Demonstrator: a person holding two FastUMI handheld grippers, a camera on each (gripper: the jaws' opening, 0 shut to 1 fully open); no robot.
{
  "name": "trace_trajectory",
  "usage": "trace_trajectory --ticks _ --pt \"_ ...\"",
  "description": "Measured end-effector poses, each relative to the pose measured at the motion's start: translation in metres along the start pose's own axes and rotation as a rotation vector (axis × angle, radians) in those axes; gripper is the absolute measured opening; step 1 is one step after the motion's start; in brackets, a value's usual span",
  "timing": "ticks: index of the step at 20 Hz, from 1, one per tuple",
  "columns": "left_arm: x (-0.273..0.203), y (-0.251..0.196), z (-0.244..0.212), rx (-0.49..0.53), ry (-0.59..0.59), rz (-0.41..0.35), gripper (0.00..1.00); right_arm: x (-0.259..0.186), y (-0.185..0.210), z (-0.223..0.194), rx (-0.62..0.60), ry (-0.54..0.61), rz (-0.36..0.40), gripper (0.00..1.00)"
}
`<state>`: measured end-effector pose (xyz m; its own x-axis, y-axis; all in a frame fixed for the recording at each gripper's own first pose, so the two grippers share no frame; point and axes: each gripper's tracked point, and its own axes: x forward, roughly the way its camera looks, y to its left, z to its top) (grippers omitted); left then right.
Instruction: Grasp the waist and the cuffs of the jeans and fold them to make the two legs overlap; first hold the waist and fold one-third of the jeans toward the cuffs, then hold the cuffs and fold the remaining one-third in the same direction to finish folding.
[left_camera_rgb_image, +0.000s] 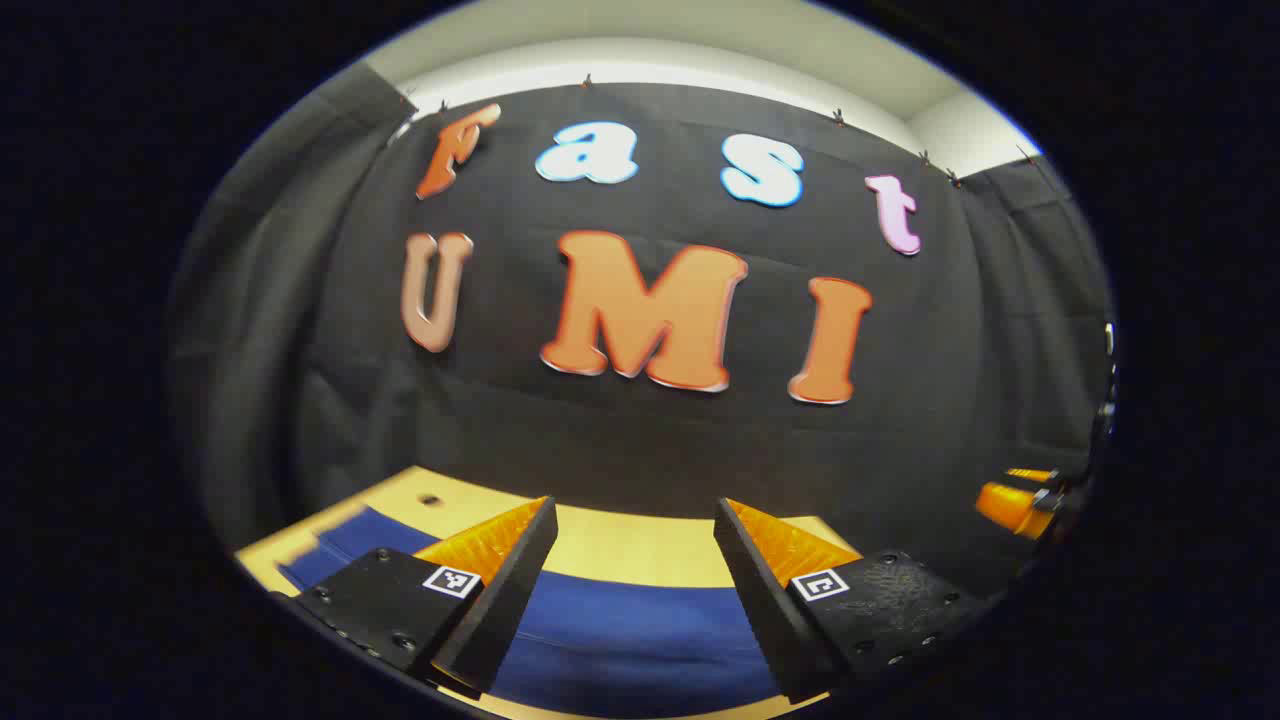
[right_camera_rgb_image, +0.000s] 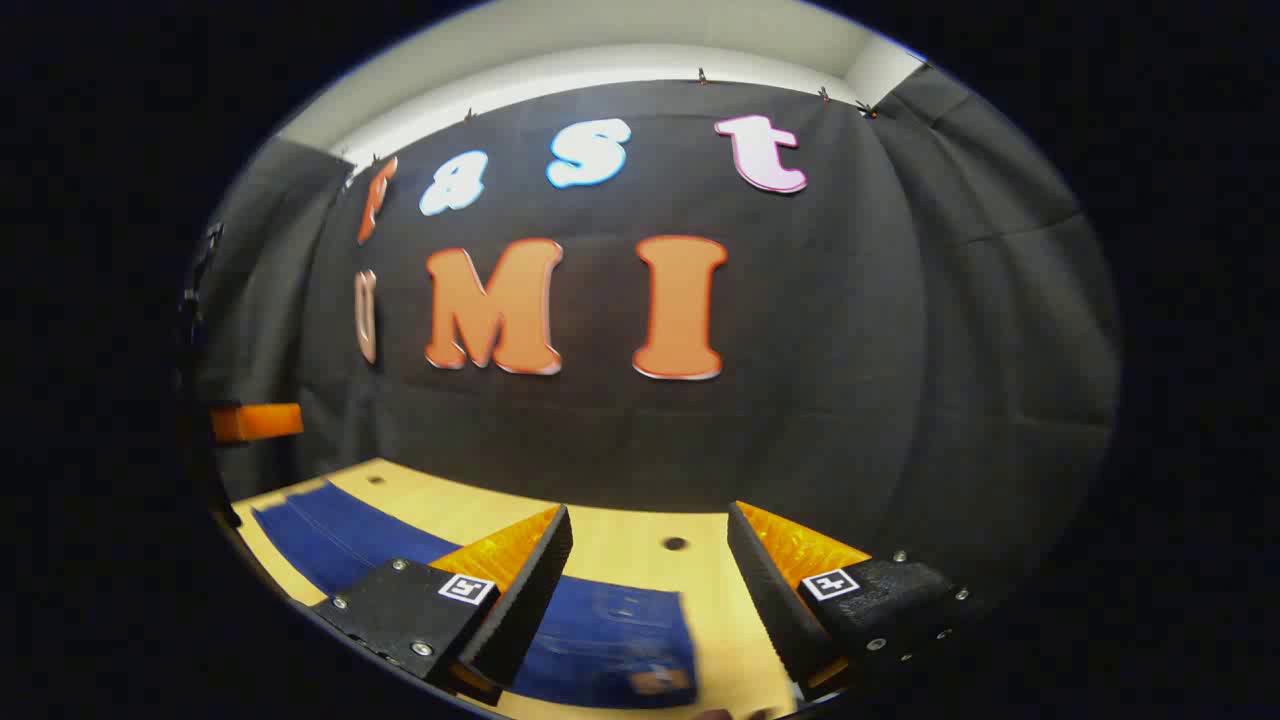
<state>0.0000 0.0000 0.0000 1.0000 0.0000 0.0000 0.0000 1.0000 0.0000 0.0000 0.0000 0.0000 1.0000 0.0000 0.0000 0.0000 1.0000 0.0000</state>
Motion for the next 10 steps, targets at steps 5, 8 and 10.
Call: trace_trajectory --ticks 5,8,10 --pt "0.000 0.150 0.034 -0.067 -0.025 0.063 0.97 -0.005 0.121 0.018 0.040 -0.016 -0.006 0.96" --pt "0.002 0.204 0.068 0.005 -0.143 0.057 0.96 -0.026 0.155 0.017 0.051 -0.003 -0.049 0.96" --pt "-0.006 0.231 0.077 0.082 -0.150 0.084 0.94 -0.035 0.174 0.009 0.080 0.033 -0.033 0.96"
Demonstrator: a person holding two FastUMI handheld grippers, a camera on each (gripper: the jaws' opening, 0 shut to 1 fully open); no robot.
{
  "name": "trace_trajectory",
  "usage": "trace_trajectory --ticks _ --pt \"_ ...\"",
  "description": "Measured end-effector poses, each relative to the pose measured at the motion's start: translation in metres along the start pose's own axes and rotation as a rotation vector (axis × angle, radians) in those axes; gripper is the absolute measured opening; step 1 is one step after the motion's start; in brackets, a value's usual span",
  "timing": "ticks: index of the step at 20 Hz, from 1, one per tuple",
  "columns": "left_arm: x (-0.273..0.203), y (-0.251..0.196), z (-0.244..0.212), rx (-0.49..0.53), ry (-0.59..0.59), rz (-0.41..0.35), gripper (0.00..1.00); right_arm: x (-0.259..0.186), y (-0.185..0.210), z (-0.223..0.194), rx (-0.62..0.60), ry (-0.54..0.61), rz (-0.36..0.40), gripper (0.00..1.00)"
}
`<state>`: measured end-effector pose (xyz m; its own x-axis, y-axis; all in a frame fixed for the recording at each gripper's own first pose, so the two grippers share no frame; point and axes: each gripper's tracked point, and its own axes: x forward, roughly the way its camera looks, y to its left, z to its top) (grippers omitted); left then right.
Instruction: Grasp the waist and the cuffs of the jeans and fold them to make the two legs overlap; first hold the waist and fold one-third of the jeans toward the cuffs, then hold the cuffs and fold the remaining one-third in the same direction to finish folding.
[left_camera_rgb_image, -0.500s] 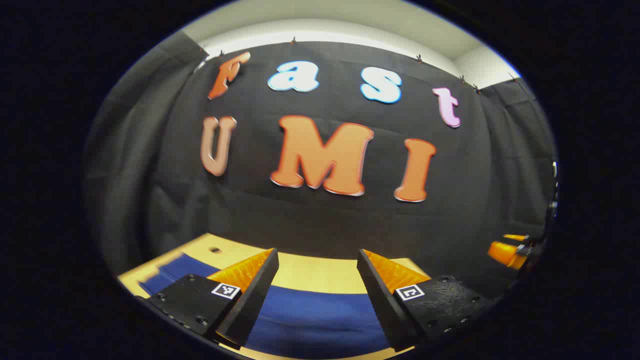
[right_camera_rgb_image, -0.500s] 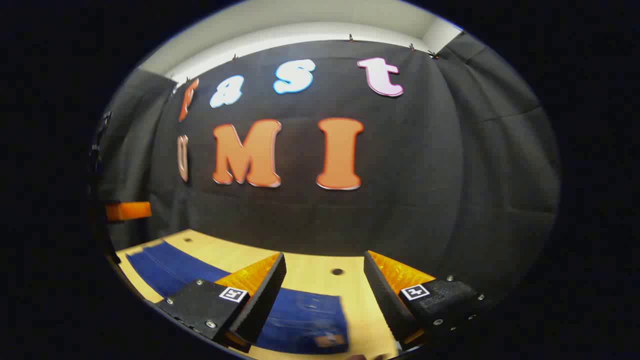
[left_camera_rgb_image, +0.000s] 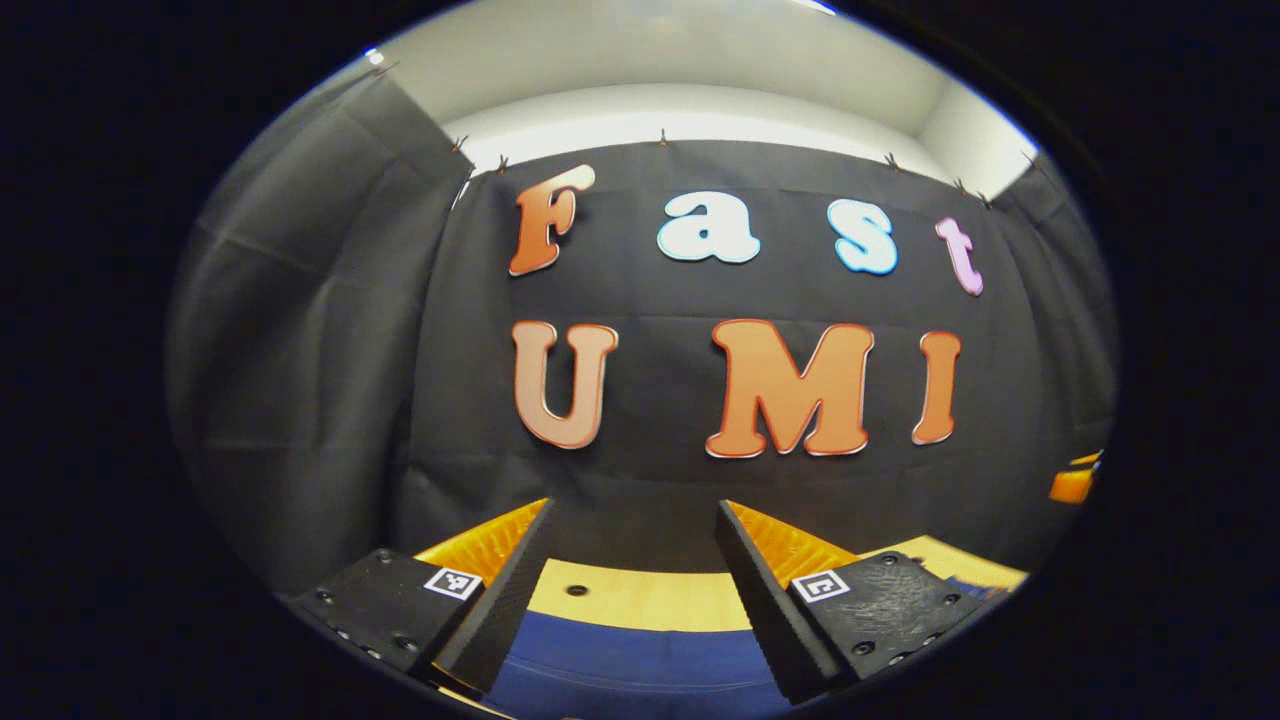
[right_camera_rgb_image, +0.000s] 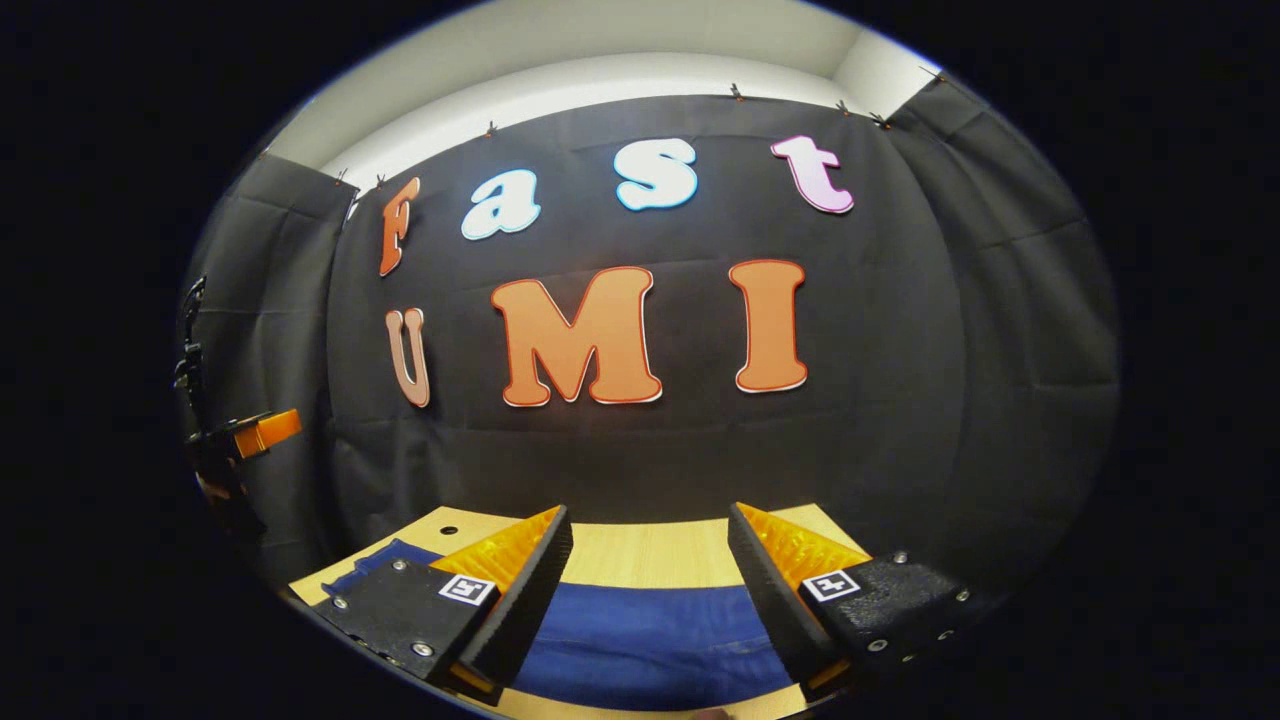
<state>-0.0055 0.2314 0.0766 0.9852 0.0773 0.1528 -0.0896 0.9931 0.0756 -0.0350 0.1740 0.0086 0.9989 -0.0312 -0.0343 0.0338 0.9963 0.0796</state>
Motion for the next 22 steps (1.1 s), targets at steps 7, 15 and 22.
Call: trace_trajectory --ticks 7,15,22 --pt "-0.010 0.022 -0.012 -0.239 0.025 0.024 0.97 0.029 0.011 -0.006 -0.045 0.041 0.067 0.96" --pt "-0.040 0.030 -0.051 -0.040 0.098 0.082 0.94 0.045 0.010 -0.041 -0.009 0.110 0.118 0.96" --pt "-0.047 0.067 -0.081 0.390 0.159 0.109 1.00 0.044 0.015 -0.067 -0.029 0.175 0.094 0.95"
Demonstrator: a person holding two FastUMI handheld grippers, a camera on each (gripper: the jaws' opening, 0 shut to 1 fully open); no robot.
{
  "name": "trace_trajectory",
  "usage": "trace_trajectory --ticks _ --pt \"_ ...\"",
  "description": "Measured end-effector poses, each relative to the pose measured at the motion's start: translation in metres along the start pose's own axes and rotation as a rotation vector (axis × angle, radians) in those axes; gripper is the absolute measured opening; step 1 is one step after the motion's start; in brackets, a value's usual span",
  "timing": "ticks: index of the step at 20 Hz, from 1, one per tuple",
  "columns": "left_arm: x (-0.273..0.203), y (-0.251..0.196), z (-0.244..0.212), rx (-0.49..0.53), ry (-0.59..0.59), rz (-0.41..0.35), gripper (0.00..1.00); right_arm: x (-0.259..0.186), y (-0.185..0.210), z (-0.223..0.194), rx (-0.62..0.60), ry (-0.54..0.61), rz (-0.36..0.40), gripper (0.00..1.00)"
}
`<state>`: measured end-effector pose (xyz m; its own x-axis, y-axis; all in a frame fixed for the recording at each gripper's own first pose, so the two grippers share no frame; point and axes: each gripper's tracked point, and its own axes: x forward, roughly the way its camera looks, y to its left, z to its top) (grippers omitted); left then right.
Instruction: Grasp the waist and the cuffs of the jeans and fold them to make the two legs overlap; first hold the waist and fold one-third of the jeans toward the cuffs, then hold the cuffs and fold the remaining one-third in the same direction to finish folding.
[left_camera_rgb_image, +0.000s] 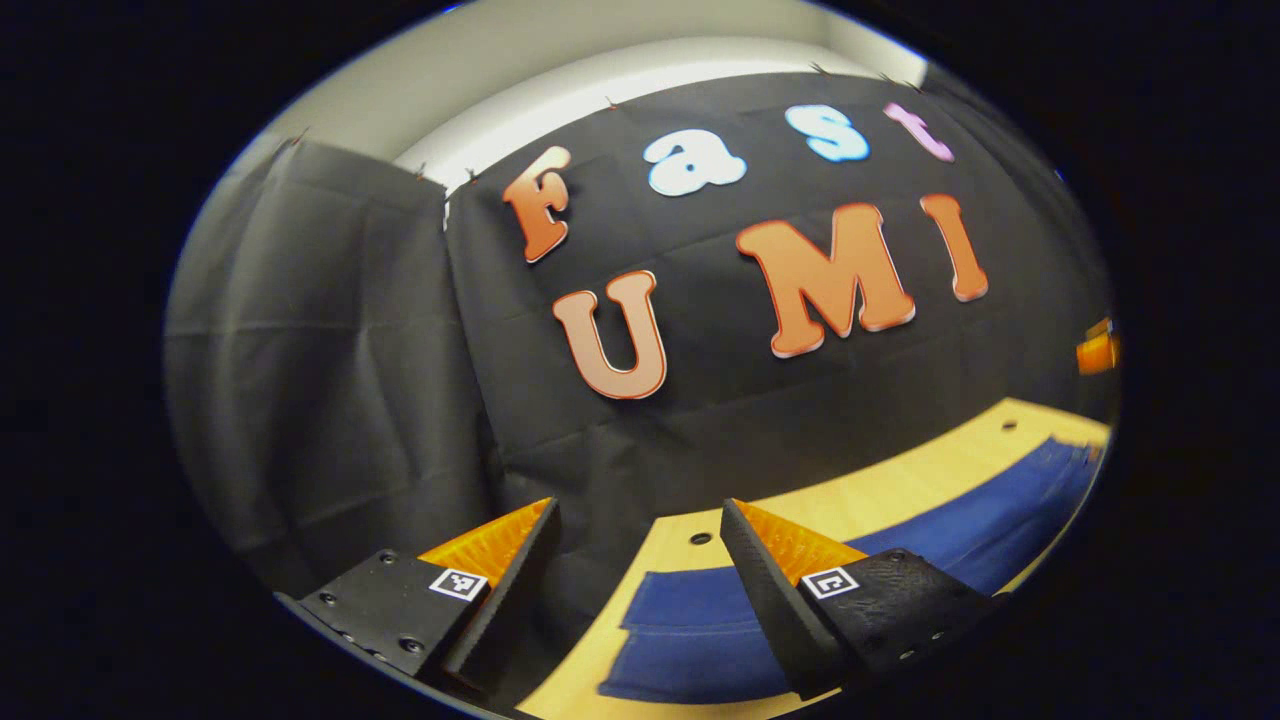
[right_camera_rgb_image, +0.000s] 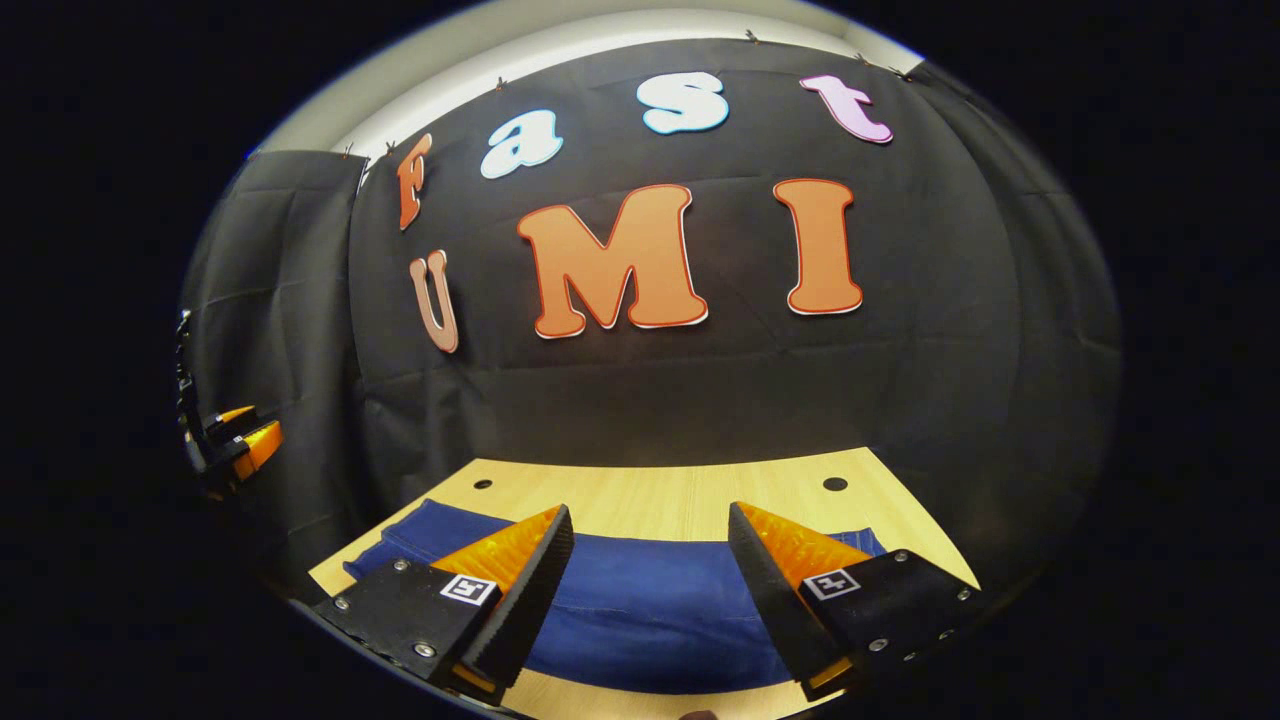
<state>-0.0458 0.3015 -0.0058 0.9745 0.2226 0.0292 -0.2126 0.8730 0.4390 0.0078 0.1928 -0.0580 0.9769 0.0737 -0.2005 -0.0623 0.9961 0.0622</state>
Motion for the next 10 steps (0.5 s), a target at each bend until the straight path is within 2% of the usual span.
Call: trace_trajectory --ticks 1,2,3,4,5,6,10 --pt "0.000 -0.002 -0.009 0.064 0.010 -0.015 1.00 0.001 -0.001 -0.004 -0.008 0.016 -0.005 0.95" --pt "-0.004 -0.008 -0.019 0.129 0.024 -0.044 1.00 0.001 0.001 -0.005 -0.010 0.024 0.000 1.00" --pt "-0.005 -0.015 -0.029 0.194 0.042 -0.078 1.00 0.001 0.003 -0.005 -0.011 0.027 0.006 1.00" --pt "0.000 -0.019 -0.041 0.261 0.054 -0.104 1.00 0.002 0.004 -0.007 -0.013 0.035 0.008 0.96" --pt "0.000 -0.027 -0.052 0.325 0.064 -0.137 0.98 0.002 0.004 -0.011 -0.017 0.043 0.007 1.00" --pt "-0.001 -0.033 -0.066 0.390 0.080 -0.171 1.00 0.002 0.003 -0.014 -0.022 0.051 0.005 0.95" --pt "-0.020 -0.066 -0.127 0.606 0.153 -0.325 0.98 0.002 0.001 -0.031 -0.031 0.095 0.005 0.96"
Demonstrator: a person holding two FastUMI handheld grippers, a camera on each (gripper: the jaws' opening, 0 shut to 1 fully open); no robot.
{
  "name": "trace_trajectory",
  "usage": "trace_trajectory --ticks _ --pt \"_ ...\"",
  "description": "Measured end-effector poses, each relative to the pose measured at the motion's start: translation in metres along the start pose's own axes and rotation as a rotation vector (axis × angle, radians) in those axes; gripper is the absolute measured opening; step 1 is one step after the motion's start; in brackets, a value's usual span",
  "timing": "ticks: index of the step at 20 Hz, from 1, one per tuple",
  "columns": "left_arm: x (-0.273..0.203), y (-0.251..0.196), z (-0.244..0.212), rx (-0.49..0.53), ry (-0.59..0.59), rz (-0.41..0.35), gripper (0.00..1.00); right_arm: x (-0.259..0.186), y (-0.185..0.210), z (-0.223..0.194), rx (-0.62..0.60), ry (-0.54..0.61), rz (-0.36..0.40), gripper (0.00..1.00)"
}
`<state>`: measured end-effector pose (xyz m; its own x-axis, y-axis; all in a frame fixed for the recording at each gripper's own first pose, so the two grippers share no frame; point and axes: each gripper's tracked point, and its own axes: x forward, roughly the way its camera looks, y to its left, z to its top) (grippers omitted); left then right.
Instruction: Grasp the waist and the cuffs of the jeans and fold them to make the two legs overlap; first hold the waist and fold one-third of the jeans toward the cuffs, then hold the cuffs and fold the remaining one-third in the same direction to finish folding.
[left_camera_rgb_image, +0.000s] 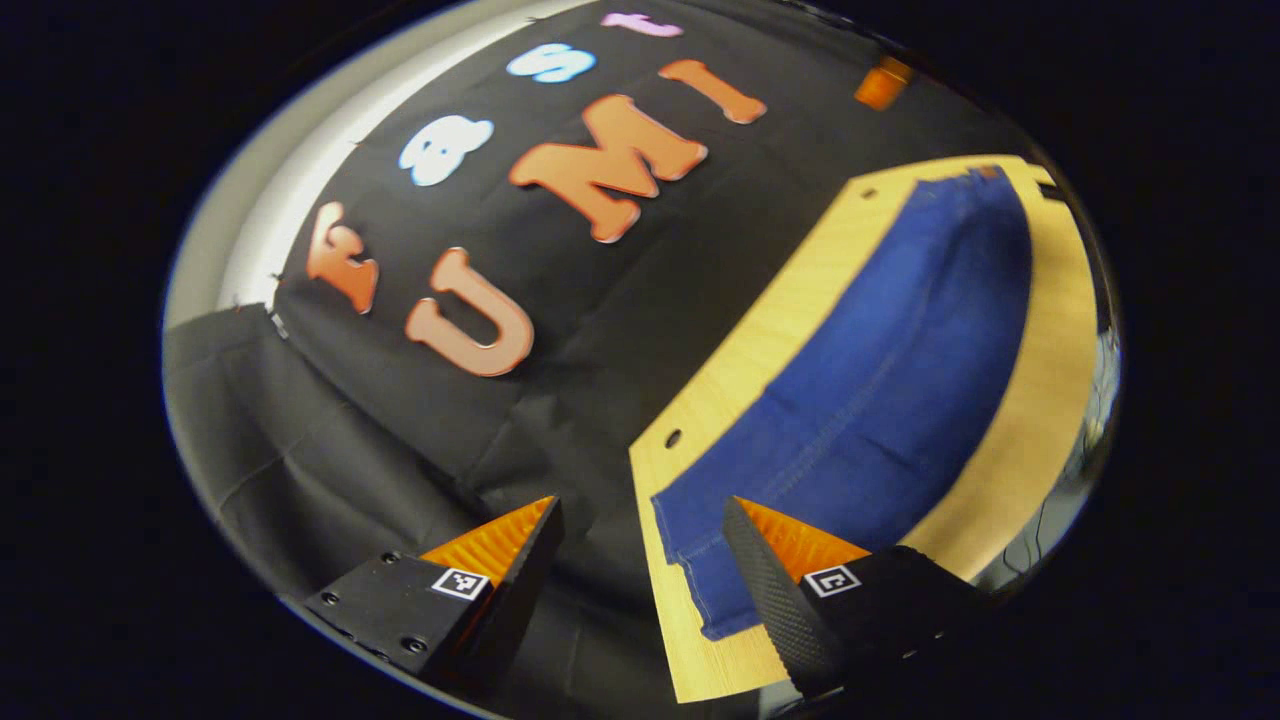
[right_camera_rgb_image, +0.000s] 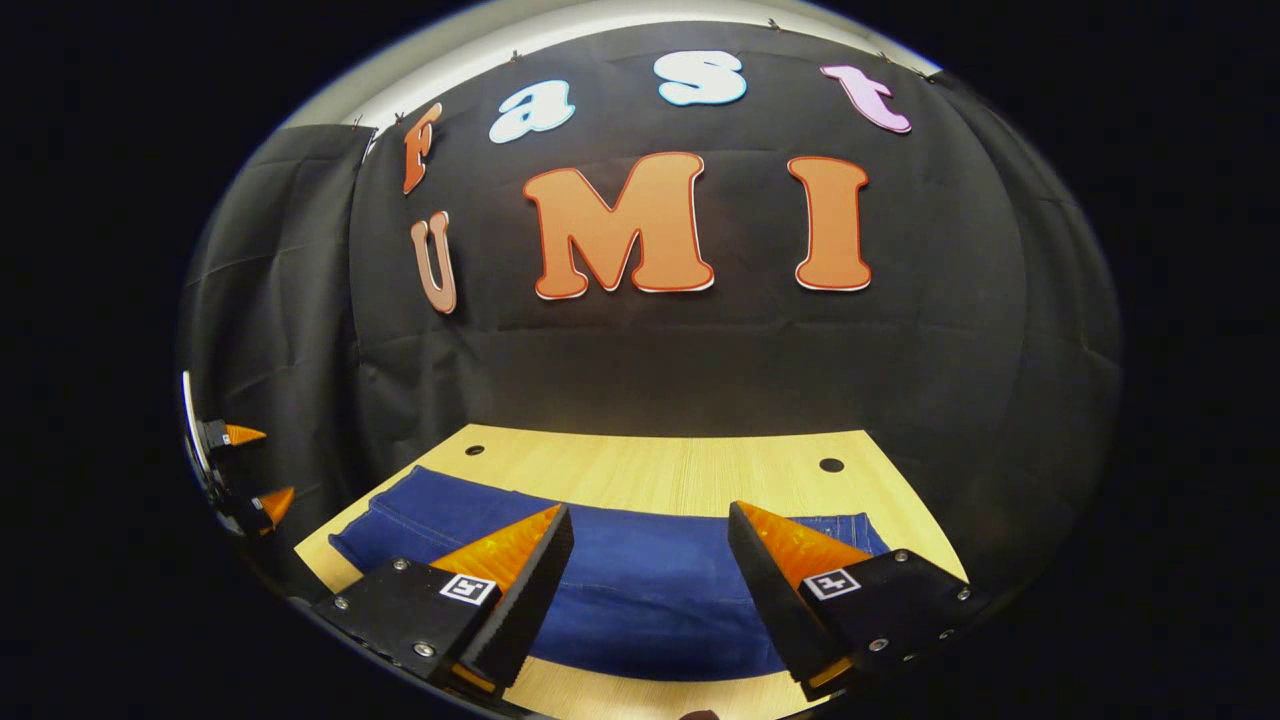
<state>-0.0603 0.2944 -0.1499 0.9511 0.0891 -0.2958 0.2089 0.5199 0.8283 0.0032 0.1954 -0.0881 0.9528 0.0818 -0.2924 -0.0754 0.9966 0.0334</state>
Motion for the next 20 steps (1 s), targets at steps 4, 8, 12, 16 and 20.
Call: trace_trajectory --ticks 4,8,12,16,20 --pt "0.000 -0.082 -0.025 0.141 0.032 -0.156 0.98 -0.002 -0.008 -0.022 0.012 0.054 -0.008 1.00" --pt "0.011 -0.136 -0.042 0.250 0.038 -0.292 0.98 -0.006 -0.015 -0.033 0.018 0.090 -0.024 0.96" --pt "0.028 -0.162 -0.071 0.346 0.075 -0.365 0.99 -0.013 -0.030 -0.042 0.020 0.111 -0.054 0.96" --pt "0.041 -0.181 -0.091 0.412 0.107 -0.419 0.99 -0.019 -0.044 -0.053 0.043 0.143 -0.083 0.96" --pt "0.056 -0.191 -0.102 0.457 0.134 -0.438 0.99 -0.020 -0.048 -0.056 0.062 0.170 -0.100 0.96"
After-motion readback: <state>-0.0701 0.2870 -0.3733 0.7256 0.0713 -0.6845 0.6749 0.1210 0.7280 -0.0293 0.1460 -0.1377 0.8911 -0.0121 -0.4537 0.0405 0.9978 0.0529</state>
